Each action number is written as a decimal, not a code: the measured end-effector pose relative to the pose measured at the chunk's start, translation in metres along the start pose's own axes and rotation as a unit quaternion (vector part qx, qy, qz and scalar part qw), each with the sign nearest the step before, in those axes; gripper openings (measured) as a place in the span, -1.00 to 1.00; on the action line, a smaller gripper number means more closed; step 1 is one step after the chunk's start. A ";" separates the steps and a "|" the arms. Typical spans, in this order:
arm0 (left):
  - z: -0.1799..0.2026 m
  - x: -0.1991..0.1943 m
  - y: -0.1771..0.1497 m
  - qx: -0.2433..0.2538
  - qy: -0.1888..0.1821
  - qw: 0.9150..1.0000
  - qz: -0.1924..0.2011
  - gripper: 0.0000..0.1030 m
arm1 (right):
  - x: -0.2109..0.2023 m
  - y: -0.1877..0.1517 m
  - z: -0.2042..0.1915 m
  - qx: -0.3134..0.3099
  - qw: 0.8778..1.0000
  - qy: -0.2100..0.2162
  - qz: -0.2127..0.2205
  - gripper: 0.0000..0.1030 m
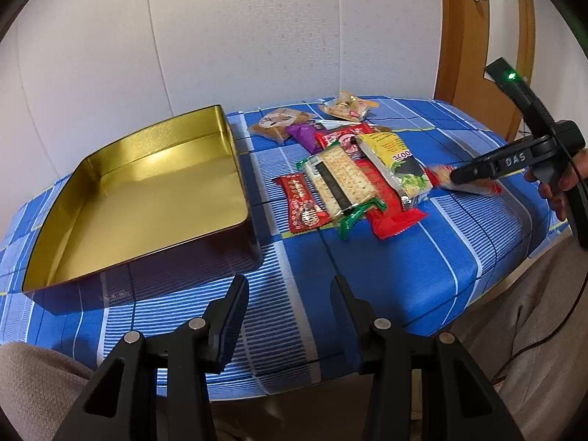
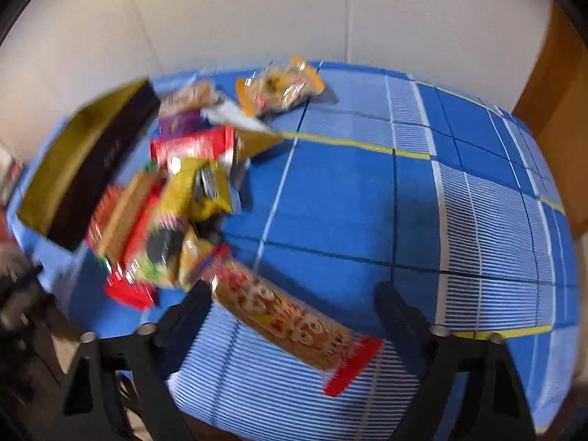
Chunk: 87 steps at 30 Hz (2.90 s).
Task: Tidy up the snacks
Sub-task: 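Reach the right gripper to the long rice-cracker bar and close on it, then grasp the yellow snack bag with the left gripper while the right gripper holds the rice-cracker bar, then carry the yellow bag into the gold tray and open the left gripper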
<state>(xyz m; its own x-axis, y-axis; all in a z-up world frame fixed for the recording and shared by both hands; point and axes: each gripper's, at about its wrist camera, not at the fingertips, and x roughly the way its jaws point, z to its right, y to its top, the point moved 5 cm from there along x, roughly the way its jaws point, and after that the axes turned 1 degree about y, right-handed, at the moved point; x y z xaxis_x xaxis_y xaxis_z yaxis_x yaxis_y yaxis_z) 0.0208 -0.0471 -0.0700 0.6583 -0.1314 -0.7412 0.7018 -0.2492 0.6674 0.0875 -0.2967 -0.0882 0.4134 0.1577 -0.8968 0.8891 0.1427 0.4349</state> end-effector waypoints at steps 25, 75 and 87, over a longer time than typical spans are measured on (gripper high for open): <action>0.055 0.047 0.051 -0.112 -0.206 0.956 -0.178 0.31 | -0.006 -0.015 0.020 0.142 0.986 -0.028 0.081 -0.36; 0.003 0.039 0.128 -0.040 -0.140 0.989 0.039 -0.39 | -0.003 -0.006 0.029 0.160 0.981 -0.055 0.099 -0.43; -0.137 0.046 0.101 -0.086 -0.036 0.996 0.005 -0.39 | 0.000 -0.002 0.024 0.153 0.981 -0.067 0.098 -0.43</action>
<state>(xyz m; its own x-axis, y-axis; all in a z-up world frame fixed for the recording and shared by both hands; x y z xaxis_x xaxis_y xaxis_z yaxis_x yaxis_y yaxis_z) 0.1591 0.0532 -0.0263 0.6481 -0.2029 -0.7340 0.7361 -0.0800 0.6721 0.0907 -0.3204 -0.0908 0.5860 0.0197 -0.8101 0.7990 -0.1805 0.5736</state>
